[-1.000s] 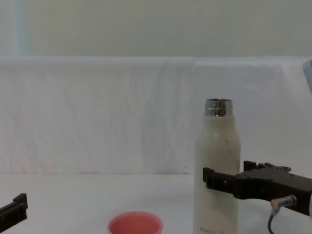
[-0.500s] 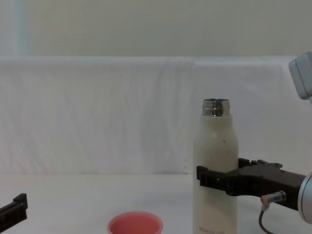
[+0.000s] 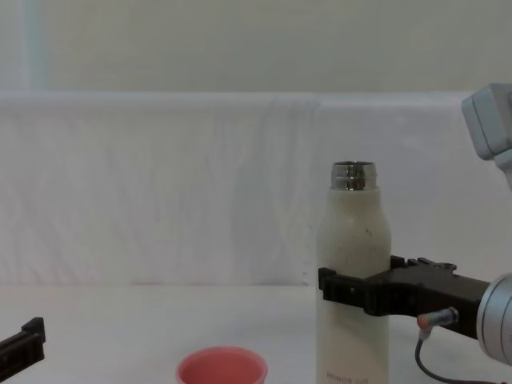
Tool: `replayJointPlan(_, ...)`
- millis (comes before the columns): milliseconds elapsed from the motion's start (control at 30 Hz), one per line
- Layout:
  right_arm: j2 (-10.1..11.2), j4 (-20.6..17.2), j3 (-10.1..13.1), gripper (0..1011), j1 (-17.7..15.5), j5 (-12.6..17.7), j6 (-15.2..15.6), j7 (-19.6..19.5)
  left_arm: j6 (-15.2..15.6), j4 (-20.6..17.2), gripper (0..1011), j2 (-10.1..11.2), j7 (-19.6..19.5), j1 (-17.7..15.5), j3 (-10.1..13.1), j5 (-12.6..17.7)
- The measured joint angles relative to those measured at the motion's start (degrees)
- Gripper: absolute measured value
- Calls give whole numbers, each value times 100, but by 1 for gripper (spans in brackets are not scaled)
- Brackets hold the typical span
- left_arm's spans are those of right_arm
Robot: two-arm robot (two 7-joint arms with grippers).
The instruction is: Grasp the thermos with one hand and pour water into the cup lid.
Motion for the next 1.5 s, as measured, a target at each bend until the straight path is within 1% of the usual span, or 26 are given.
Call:
replayJointPlan(267, -83, 140, -14, 1002, 93, -41, -42, -1, 0, 0, 1001, 0, 0, 0, 0, 0)
replayJointPlan(733, -159, 256, -7, 1002, 184, -146, -45, -40, 0, 0, 1001, 0, 0, 0, 0, 0)
replayJointPlan(1067, -200, 327, 6, 1002, 246, -216, -18, -53, 0, 0, 1001, 0, 0, 0, 0, 0)
replayJointPlan(1400, -197, 323, 8, 1002, 241, -215, -16, -55, 0, 0, 1001, 0, 0, 0, 0, 0)
replayJointPlan(1500, -196, 321, 8, 968, 239, -211, -16, -55, 0, 0, 1001, 0, 0, 0, 0, 0)
